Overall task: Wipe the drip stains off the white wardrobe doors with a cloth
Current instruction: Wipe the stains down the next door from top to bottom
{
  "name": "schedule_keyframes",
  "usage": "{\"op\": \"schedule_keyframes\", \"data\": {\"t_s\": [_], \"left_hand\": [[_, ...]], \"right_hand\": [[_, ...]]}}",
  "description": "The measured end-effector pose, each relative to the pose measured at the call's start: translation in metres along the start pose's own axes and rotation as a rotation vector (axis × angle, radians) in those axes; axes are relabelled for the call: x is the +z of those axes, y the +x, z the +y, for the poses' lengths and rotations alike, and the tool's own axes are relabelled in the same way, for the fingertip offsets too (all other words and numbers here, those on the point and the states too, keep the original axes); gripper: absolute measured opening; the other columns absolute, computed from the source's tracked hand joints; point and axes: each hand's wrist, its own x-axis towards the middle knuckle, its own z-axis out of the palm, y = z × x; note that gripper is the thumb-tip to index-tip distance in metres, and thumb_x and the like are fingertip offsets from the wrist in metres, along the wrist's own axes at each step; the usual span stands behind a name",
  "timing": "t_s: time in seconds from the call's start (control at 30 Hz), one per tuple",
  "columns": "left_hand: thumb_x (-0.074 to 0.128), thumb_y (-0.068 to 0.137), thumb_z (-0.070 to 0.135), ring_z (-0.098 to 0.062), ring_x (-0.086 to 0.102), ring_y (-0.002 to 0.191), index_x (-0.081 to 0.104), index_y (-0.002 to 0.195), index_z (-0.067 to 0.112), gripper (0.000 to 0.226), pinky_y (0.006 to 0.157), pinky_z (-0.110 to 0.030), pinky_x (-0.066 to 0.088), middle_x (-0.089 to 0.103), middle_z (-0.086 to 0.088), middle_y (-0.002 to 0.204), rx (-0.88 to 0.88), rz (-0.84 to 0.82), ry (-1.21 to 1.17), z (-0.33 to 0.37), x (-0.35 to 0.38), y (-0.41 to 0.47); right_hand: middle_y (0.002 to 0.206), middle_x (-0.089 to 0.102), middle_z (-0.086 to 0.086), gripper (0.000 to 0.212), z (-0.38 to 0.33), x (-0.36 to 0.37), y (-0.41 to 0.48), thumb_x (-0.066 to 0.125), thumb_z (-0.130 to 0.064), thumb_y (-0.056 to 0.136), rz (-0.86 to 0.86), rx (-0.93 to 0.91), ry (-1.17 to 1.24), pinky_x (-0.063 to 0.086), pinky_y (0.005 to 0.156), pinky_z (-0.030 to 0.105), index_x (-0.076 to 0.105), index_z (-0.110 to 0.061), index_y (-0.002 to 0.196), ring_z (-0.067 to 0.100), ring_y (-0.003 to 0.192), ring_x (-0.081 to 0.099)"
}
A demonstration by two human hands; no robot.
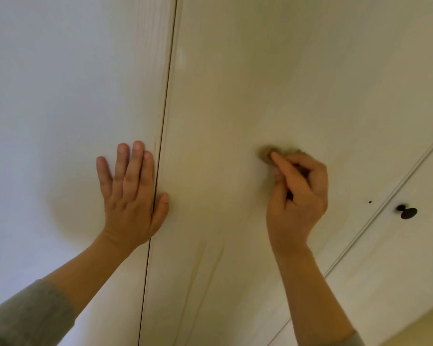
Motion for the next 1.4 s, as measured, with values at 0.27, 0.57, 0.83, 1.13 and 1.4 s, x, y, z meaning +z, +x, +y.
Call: {"op": "schedule_keyframes", "data": {"t_s": [0.27, 0.57, 0.83, 1.13, 1.4], "left_hand": [[0.039, 0.095, 0.034, -0.033, 0.006, 0.153, 0.019, 0.154, -0.003, 0.072, 0.119, -0.061, 0.005, 0.005, -0.013, 0.166, 0.005, 0.013, 0.008, 0.000, 0.002, 0.000], [0.037, 0.096, 0.034, -0.032, 0.005, 0.153, 0.019, 0.154, -0.003, 0.071, 0.120, -0.059, 0.004, 0.005, -0.012, 0.166, -0.004, 0.006, 0.013, 0.001, 0.000, 0.000], [0.037, 0.096, 0.034, -0.032, 0.006, 0.153, 0.020, 0.153, -0.003, 0.070, 0.120, -0.059, 0.004, 0.006, -0.013, 0.166, -0.002, 0.018, 0.011, 0.001, 0.002, 0.000], [0.040, 0.095, 0.033, -0.032, 0.006, 0.153, 0.019, 0.154, -0.002, 0.072, 0.120, -0.059, 0.005, 0.007, -0.013, 0.166, -0.002, 0.022, 0.012, 0.000, 0.002, -0.001], [0.039, 0.096, 0.035, -0.033, 0.006, 0.153, 0.020, 0.153, -0.003, 0.071, 0.120, -0.059, 0.004, 0.006, -0.014, 0.166, 0.006, 0.016, 0.009, 0.001, 0.000, -0.001]], "right_hand": [[0.102, 0.052, 0.002, 0.027, 0.022, -0.001, -0.108, 0.045, -0.015, 0.102, -0.165, 0.022, -0.029, 0.050, 0.081, 0.032, 0.072, -0.015, 0.098, 0.025, 0.094, 0.057], [0.103, 0.052, 0.002, 0.020, 0.014, -0.026, -0.037, 0.056, 0.003, 0.092, -0.051, 0.105, -0.009, 0.049, 0.085, 0.030, 0.073, -0.001, 0.102, 0.025, 0.094, 0.059], [0.103, 0.051, 0.008, 0.019, 0.041, -0.005, -0.033, 0.054, 0.004, 0.093, 0.053, 0.009, -0.068, 0.050, 0.085, 0.037, 0.073, 0.005, 0.091, 0.037, 0.089, 0.059], [0.096, 0.051, -0.005, 0.028, 0.022, -0.039, -0.100, 0.063, 0.012, 0.084, -0.162, 0.253, -0.012, 0.051, 0.079, 0.023, 0.072, -0.011, 0.095, 0.009, 0.090, 0.059], [0.103, 0.051, 0.012, 0.018, 0.052, -0.034, 0.056, 0.055, 0.011, 0.089, 0.132, -0.001, -0.104, 0.050, 0.092, 0.033, 0.069, 0.003, 0.097, 0.026, 0.100, 0.057]]}}
